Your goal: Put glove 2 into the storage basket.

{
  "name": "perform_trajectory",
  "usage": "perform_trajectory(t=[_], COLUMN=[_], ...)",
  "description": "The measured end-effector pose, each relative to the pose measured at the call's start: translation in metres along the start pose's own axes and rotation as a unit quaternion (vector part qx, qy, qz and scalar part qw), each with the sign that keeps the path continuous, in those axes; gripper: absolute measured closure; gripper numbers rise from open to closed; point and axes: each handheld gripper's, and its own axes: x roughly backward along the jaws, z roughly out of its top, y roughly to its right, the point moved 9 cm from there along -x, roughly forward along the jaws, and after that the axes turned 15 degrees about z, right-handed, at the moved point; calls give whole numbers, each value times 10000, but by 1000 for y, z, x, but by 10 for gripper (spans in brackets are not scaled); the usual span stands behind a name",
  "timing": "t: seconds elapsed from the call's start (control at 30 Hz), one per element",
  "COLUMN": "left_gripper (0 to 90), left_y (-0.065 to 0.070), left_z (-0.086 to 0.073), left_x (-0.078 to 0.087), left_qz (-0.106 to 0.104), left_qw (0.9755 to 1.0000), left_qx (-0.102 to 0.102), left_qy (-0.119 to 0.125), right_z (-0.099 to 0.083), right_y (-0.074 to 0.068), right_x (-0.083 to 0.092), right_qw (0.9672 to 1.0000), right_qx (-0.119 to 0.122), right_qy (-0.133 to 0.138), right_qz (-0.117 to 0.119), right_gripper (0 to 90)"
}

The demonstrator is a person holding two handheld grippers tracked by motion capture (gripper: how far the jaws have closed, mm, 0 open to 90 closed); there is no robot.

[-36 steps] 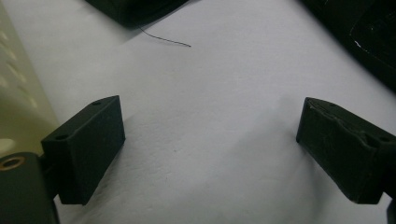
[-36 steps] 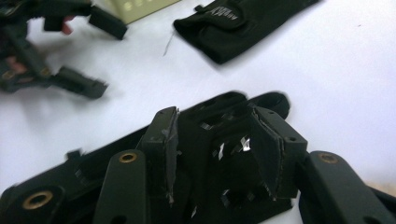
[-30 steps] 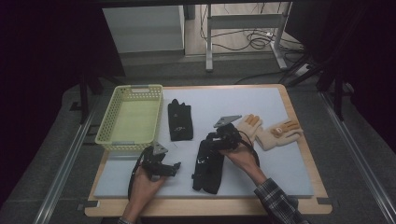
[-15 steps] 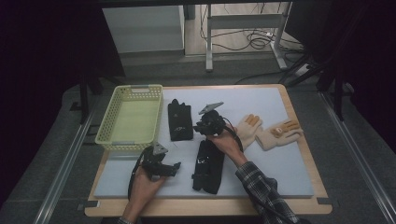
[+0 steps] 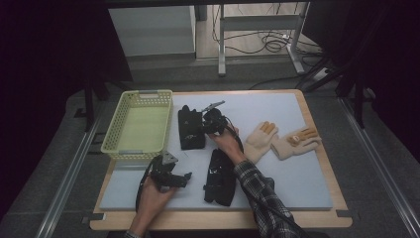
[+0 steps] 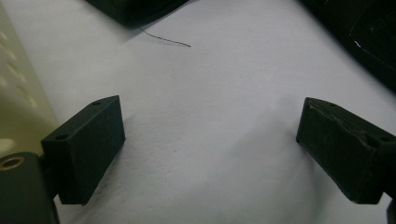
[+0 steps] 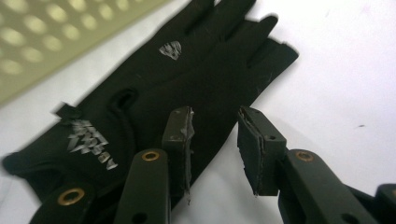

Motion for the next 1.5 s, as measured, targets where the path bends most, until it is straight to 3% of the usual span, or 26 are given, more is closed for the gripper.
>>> perform_trajectory(t=[0.07,0.1,0.2,0.33,0.43,0.47,0.5,0.6,0.7,0.73,0.83,0.93,1.0,1.07,1.13,1.17,1.2,1.23,1.3,1.5], left_gripper=[80,80,80,80,80,80,80,80,80,80,80,80,80,80,80,80,80,80,80,80], left_y=[0,0,0,0,0,0,0,0,0,0,0,0,0,0,0,0,0,0,0,0], left_z=[0,0,0,0,0,0,0,0,0,0,0,0,0,0,0,0,0,0,0,0], left_x=[0,0,0,0,0,0,0,0,0,0,0,0,0,0,0,0,0,0,0,0], left_qz=[-1,0,-1,-1,-1,7,7,4,6,7,0,5,5,5,7,7,7,7,3,6], left_qw=[10000,10000,10000,10000,10000,10000,10000,10000,10000,10000,10000,10000,10000,10000,10000,10000,10000,10000,10000,10000], left_qx=[1,1,4,10,12,7,7,13,12,10,17,2,14,1,-2,12,12,12,4,13], left_qy=[0,0,-3,-7,-10,-10,-10,-10,-9,-9,-9,-3,-9,-4,-6,-9,-10,-10,-7,-9], right_z=[-3,-2,-1,-4,-9,-22,-25,-31,-23,-21,-12,-8,-6,-7,-8,-9,-9,-9,-9,-6], right_y=[2,1,0,-6,-15,-25,-27,-31,-26,-26,-26,-29,-26,-25,-28,-29,-30,-30,-31,-34], right_x=[-8,-9,-9,-3,5,13,16,29,32,31,23,9,0,-8,-11,-11,-10,-10,-7,-1], right_qw=[9999,10000,9999,9996,9994,9987,9987,9987,9990,9992,9986,9981,9982,9980,9982,9985,9987,9987,9987,9991], right_qx=[22,-28,-116,-19,7,-20,-6,158,342,339,445,465,490,464,315,266,231,231,246,104], right_qy=[-138,-74,-93,-288,-352,-484,-484,-433,-219,-159,-35,-134,-186,-303,-234,-207,-209,-209,-290,-235], right_qz=[-36,53,34,-49,6,167,173,201,163,167,268,394,301,307,461,420,415,415,341,325], right_gripper=[697,744,857,872,872,867,859,737,574,556,469,379,349,417,510,554,664,664,798,819])
